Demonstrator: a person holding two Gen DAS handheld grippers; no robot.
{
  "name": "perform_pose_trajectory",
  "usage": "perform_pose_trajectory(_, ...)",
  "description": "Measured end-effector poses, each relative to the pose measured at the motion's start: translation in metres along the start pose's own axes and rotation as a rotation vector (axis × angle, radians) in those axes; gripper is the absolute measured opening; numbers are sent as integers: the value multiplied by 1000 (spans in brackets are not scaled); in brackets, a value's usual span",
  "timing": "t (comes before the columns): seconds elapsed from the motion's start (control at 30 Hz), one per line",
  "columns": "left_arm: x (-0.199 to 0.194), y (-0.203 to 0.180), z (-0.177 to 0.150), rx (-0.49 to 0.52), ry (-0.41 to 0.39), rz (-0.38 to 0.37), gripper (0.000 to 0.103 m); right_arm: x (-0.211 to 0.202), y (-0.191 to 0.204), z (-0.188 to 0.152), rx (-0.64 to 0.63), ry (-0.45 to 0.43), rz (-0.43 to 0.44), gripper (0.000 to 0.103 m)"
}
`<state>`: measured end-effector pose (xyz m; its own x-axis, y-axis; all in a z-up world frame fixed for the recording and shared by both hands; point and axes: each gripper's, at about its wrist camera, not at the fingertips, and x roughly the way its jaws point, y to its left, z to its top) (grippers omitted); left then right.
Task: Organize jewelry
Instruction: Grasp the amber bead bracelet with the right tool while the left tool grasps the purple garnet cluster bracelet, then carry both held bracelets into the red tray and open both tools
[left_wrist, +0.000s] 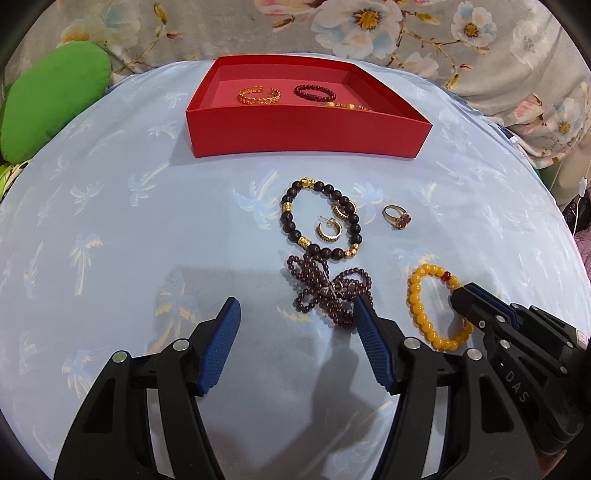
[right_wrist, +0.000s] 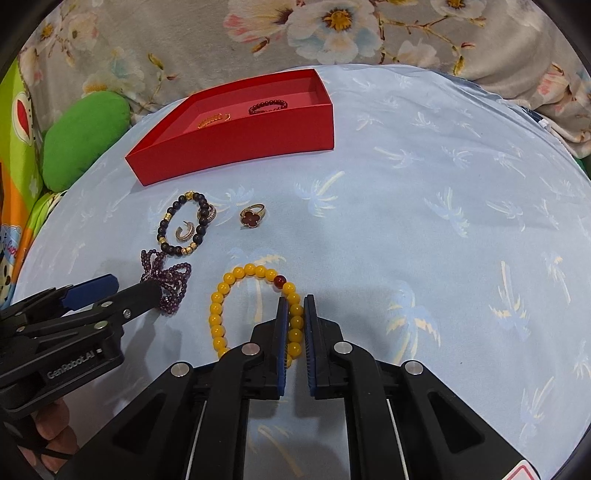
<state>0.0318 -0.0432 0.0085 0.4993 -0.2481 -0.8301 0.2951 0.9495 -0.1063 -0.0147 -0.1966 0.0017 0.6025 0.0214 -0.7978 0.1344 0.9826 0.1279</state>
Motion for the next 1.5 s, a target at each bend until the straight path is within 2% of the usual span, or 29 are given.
perform_pose_trajectory(0.17,5,-3,7,0,2,-24,52,0,-1,0,10,1,9,8)
perform_pose_trajectory(0.27,6,-8,7,27,-4,-9,47,0,-2,0,8,0,9,8)
perform_pose_trajectory(0.33,6,-11,6,44,-5,-11,35,0,-1,0,8,0,10,8)
perform_pose_trajectory(0.43,6,-14,5,69,0,-13,22,-1,-2,0,11,1,15,8)
perform_pose_trajectory(0.5,5,-15,4,72,5,-25,16,-1,-1,0,12,1,19,8)
perform_pose_trajectory(0.53,4,-15,4,75,7,-28,10,-2,-1,0,12,0,20,8)
perform_pose_trajectory(0.73,-2,-10,2,64,13,-58,10,-15,5,4,-1,-32,24,8)
perform_pose_trajectory(1.07,-34,6,12,22,-13,-97,9,-50,15,29,-10,-110,54,7)
perform_pose_trajectory(1.3,-57,12,33,31,-58,-104,9,-67,18,59,-26,-172,43,7)
perform_pose_trajectory(1.5,-65,18,69,35,-110,-90,9,-66,19,100,-27,-218,45,7)
